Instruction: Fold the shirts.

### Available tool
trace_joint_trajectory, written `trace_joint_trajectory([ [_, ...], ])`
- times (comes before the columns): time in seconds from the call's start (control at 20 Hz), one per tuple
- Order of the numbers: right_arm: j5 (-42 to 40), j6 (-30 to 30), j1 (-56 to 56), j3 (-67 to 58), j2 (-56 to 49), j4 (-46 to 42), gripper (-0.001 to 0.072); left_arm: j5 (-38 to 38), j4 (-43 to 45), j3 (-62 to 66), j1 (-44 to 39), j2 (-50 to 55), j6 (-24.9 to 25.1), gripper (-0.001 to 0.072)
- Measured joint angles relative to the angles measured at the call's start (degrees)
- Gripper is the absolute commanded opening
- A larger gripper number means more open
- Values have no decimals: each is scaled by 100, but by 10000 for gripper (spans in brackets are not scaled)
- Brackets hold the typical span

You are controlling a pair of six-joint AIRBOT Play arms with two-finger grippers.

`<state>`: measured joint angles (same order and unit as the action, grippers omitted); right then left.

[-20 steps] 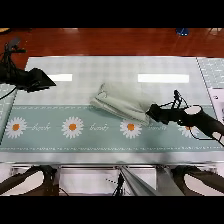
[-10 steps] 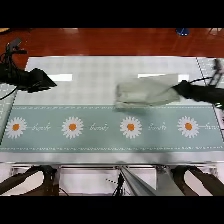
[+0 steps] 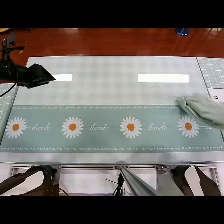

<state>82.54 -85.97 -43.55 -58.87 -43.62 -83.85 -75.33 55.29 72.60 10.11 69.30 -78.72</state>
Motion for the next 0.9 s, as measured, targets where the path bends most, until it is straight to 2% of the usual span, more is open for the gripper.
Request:
trace_joint_trajectory([
  [0.2,966,-140,-487,-26,48,-1047,25,492,2,0,0,42,63,465],
  [0.4,1703,-240,-951,223,59,-1637,25,946,2,0,0,201,295,465],
  [0.7,2151,-216,-1451,1222,186,-2518,28,1392,31,-2,0,535,555,465],
  [0.75,2131,-131,-1502,1403,205,-2695,51,1399,37,-2,0,573,573,464],
  [0.8,2079,-42,-1541,1591,214,-2874,196,1434,42,-2,2,612,588,464],
  [0.85,2006,37,-1565,1746,227,-3025,383,1462,42,-2,7,636,595,464],
  [0.9,1961,101,-1587,1893,234,-3180,503,1480,48,-2,7,656,608,465],
])
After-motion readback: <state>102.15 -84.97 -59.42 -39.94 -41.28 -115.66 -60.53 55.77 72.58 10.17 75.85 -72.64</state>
